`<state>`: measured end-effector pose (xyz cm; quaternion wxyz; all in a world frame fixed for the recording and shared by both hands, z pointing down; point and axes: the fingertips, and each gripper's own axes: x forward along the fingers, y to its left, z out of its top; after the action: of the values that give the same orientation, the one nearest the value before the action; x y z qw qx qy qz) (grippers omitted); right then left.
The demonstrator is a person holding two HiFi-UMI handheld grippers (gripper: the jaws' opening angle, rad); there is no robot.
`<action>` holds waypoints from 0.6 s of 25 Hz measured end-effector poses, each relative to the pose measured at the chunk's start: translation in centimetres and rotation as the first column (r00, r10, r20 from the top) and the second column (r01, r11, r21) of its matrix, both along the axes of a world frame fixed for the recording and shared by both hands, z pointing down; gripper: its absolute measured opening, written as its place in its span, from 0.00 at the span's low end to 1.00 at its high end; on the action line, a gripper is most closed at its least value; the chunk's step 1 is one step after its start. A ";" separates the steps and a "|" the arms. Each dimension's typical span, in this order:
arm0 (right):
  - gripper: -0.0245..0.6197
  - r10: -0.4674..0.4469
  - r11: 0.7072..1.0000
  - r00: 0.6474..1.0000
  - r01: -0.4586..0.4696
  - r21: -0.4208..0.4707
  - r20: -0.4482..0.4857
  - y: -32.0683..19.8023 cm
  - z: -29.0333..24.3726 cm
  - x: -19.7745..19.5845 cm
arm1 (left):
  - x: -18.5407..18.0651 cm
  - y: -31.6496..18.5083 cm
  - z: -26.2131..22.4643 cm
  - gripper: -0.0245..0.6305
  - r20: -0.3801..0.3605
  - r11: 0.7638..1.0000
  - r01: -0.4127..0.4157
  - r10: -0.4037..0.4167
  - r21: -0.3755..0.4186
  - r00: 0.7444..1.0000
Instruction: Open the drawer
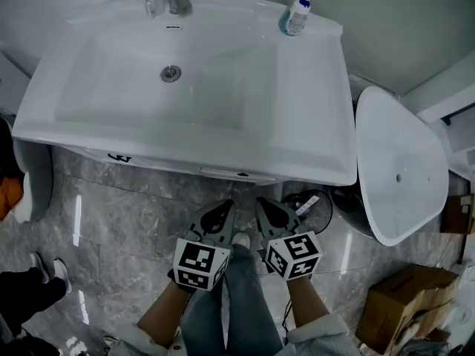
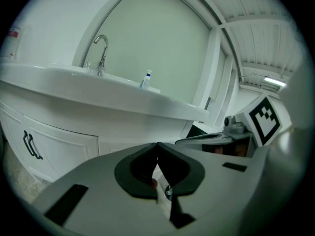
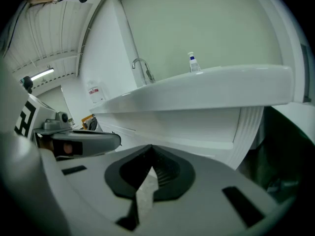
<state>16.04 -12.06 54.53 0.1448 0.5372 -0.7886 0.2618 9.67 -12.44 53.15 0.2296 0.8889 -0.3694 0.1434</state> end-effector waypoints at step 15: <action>0.05 -0.053 0.998 0.995 0.051 -0.029 -0.080 -2.3 7.2 0.6 | 1.5 -3.1 7.8 0.07 0.034 0.998 -0.054 0.055 -0.027 0.998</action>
<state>16.59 -14.37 61.72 0.1908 0.5246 -0.7922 0.2466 11.13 -15.58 60.99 0.2310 0.8930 -0.3469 0.1698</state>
